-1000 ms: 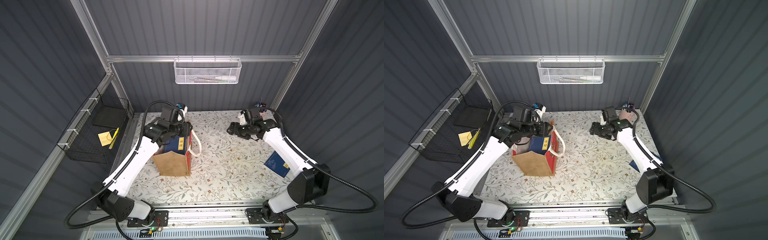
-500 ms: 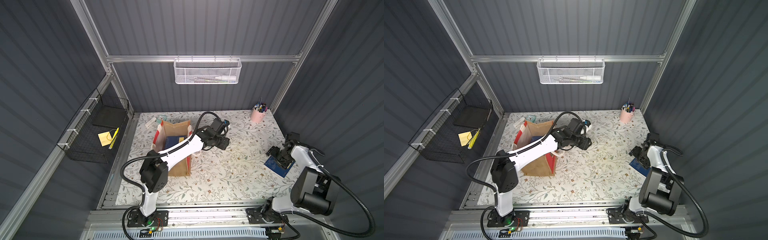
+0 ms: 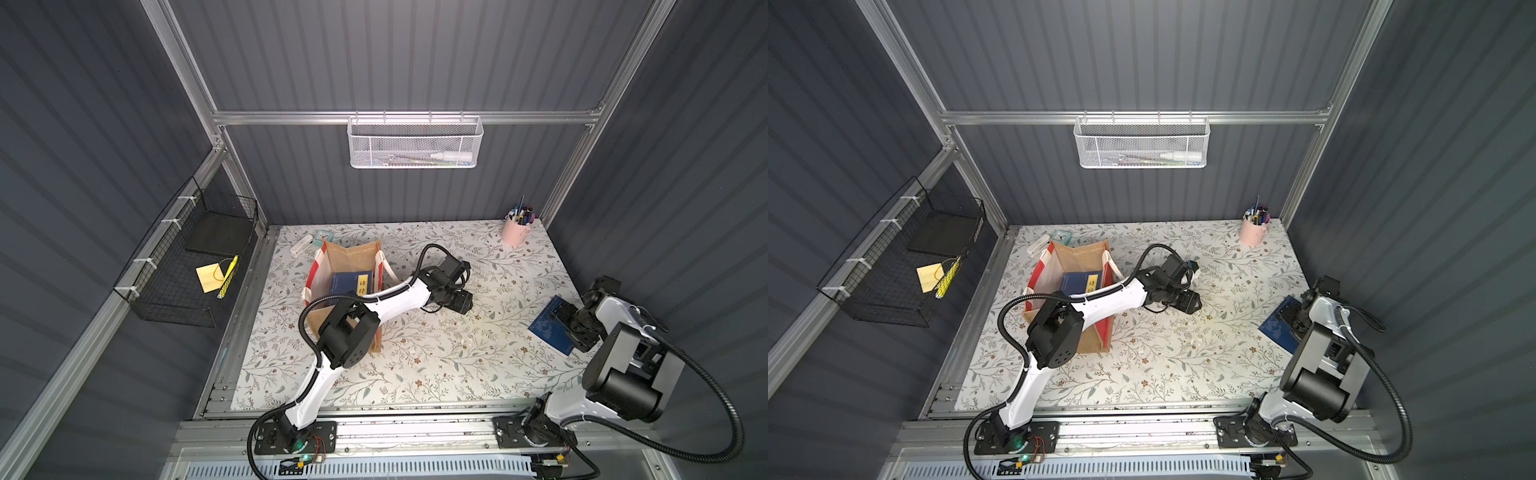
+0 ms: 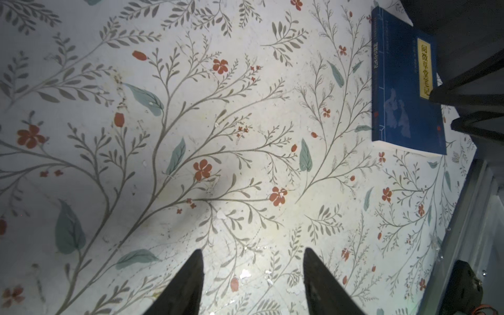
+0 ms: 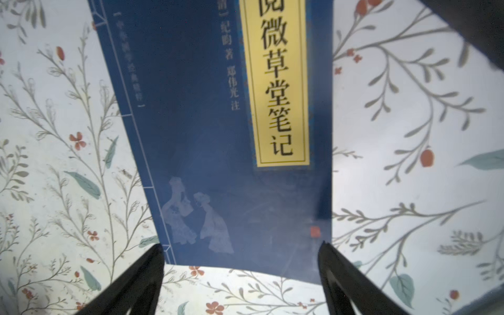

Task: Put the books into the canvas bag
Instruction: Move the book to the center of the board.

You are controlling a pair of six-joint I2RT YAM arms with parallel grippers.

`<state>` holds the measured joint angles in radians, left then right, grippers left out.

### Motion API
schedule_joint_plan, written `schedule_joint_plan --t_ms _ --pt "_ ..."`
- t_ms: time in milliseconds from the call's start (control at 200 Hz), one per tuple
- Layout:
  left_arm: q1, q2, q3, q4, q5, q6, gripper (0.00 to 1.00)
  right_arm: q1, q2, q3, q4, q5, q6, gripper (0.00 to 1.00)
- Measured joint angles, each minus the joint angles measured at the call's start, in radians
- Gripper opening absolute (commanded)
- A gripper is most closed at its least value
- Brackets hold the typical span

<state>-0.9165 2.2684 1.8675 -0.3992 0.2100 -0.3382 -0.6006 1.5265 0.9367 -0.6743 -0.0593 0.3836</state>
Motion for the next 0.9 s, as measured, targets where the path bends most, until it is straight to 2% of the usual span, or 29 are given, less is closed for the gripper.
schedule_joint_plan --t_ms 185,380,540,615,765,895 --pt "0.000 0.000 0.000 0.005 0.019 -0.014 0.59 -0.055 0.040 -0.003 0.047 0.007 0.000 0.89" --pt "0.000 0.000 0.000 0.014 0.024 -0.014 0.60 -0.058 0.127 -0.006 0.083 -0.024 -0.008 0.77" --pt "0.006 0.002 0.000 0.021 0.029 -0.014 0.61 -0.059 0.143 0.014 0.064 -0.029 -0.018 0.73" --pt "0.012 0.021 0.020 0.019 0.037 -0.014 0.61 -0.056 0.151 0.022 0.058 -0.030 -0.023 0.67" --pt "0.032 0.086 0.058 0.019 0.061 -0.016 0.61 -0.015 0.181 0.054 0.058 -0.045 -0.039 0.55" --pt "0.069 0.121 0.058 0.013 0.077 -0.023 0.61 0.083 0.214 0.095 0.062 -0.048 -0.060 0.53"
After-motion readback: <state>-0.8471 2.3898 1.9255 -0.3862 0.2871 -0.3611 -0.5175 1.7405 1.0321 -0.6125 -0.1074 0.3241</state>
